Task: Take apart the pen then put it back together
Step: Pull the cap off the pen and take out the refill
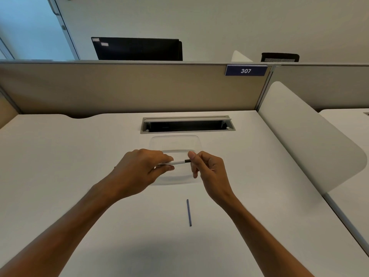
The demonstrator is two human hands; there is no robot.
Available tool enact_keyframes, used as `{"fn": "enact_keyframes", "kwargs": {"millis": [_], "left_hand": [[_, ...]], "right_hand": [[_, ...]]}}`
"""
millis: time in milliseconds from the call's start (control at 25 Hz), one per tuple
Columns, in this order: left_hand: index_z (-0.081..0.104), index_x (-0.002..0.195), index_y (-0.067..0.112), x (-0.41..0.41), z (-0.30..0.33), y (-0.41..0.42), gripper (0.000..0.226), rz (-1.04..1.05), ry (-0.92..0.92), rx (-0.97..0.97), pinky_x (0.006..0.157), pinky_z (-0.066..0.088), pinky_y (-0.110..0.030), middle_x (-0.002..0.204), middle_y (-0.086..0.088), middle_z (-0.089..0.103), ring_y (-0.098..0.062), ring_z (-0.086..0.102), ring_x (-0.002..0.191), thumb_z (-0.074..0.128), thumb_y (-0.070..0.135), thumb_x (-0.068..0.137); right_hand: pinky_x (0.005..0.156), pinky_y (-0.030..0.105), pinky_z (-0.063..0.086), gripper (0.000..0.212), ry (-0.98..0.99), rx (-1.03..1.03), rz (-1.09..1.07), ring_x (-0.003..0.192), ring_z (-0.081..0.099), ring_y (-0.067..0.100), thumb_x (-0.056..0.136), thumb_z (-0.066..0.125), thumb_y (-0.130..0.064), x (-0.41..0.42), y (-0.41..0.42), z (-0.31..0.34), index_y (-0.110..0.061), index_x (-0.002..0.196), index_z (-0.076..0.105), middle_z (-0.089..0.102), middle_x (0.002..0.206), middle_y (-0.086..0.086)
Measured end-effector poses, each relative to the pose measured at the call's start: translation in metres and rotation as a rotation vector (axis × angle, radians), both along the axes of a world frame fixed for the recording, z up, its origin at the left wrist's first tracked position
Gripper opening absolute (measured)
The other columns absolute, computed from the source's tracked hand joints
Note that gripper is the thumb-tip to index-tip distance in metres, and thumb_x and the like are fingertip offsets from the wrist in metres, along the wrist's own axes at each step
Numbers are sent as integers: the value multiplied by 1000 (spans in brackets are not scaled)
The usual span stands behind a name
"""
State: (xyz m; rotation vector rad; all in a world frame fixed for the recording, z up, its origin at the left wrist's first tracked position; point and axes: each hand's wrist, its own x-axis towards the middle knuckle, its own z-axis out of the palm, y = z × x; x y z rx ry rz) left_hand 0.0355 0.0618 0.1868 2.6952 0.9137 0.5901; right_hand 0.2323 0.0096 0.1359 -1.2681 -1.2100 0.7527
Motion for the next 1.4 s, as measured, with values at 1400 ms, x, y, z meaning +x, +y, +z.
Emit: {"fn": "enact_keyframes", "kwargs": {"millis": [1400], "left_hand": [[71,106,21,-10,-13,1,30,42,5,40,64,34,-9,98,7,74,-10,67,76,57,40,88]], "right_hand": [[58,11,43,22,-97,-73,123,60,60,2,92,60,-28,11,-14,2,-9,90,69,67,70,-10]]}}
